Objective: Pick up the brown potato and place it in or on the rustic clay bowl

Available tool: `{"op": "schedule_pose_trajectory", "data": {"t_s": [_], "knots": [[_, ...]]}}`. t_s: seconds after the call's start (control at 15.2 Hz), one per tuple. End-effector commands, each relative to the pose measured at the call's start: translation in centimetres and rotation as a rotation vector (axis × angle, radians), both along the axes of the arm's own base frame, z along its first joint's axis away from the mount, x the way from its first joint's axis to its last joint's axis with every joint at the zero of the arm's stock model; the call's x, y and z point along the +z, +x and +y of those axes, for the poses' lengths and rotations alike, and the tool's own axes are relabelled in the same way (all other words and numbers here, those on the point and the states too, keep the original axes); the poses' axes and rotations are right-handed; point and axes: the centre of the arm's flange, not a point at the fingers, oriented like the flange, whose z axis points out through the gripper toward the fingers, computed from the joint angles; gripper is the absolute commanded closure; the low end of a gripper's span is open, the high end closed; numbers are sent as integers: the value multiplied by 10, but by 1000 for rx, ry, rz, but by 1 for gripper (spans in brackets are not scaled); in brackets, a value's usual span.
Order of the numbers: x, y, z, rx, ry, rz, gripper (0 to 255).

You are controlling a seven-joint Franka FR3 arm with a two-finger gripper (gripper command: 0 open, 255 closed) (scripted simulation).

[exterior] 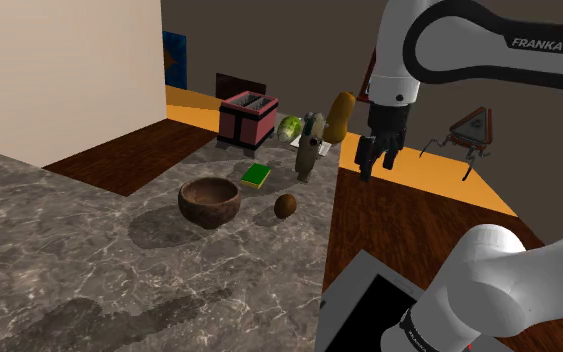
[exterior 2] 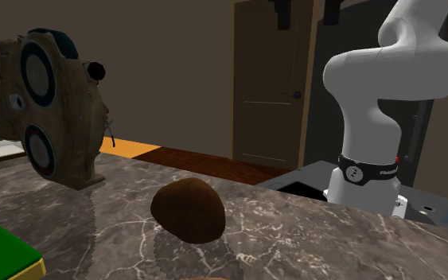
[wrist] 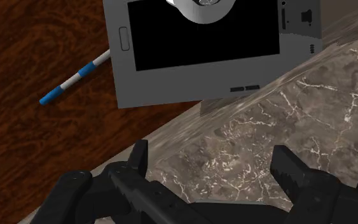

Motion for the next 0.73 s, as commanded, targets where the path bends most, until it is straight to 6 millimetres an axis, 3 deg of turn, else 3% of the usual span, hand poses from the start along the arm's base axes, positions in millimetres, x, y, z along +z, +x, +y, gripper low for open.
{"op": "schedule_pose_trajectory", "data": {"t_s": [0.0, 0.66], "knots": [[0, 0, 0, 0, 0, 0, 0], [-84, 101, -14, -392, 101, 5, 0]]}}
